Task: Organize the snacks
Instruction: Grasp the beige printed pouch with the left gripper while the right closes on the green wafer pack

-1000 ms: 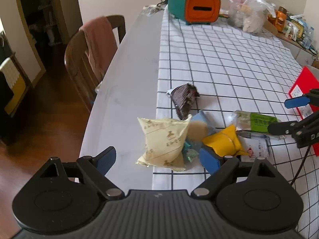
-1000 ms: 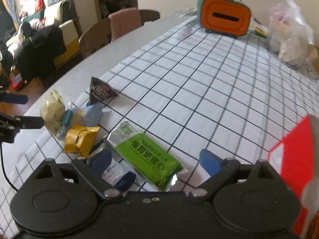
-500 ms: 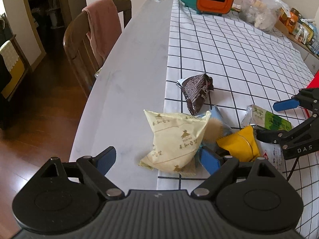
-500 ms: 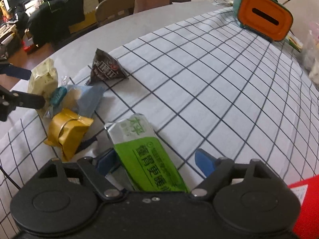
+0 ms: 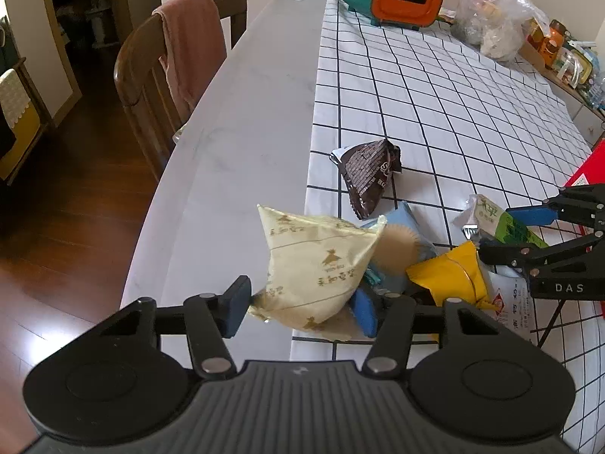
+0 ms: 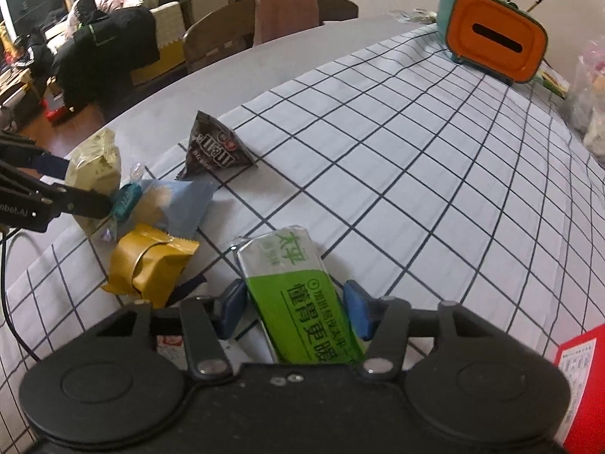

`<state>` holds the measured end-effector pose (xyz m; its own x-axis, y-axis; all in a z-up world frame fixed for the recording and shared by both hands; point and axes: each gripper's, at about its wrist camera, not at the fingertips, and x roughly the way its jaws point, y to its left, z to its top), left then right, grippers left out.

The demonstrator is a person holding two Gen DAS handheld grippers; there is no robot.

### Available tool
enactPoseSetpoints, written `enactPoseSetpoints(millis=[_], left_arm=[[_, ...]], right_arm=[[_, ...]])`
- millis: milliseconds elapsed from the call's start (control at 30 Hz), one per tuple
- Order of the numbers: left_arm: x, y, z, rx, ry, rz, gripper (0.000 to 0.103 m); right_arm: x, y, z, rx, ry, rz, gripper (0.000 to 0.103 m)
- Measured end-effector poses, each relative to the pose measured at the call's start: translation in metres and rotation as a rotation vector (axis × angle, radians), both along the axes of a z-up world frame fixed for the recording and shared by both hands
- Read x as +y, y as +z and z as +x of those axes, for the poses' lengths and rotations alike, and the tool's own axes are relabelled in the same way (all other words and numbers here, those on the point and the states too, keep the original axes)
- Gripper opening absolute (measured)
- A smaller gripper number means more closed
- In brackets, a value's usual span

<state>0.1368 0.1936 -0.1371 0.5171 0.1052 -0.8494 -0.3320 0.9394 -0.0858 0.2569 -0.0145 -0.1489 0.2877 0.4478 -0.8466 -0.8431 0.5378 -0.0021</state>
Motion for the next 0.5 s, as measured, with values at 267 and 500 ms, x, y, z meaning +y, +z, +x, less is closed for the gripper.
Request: enactPoseSetpoints(millis=[267, 500], left_arm=[[-0.002, 0.003, -0.003, -0.006, 0.014, 0.01, 0.043], [-0.004, 0.007, -0.008, -0.011, 0.02, 0.022, 0.039]], right_arm=[[-0.011, 0.007, 0.0, -0.018, -0.12, 0.027, 0.043], [-0.029, 0.015, -0.009, -0.036, -0.196, 0.066, 0.042]])
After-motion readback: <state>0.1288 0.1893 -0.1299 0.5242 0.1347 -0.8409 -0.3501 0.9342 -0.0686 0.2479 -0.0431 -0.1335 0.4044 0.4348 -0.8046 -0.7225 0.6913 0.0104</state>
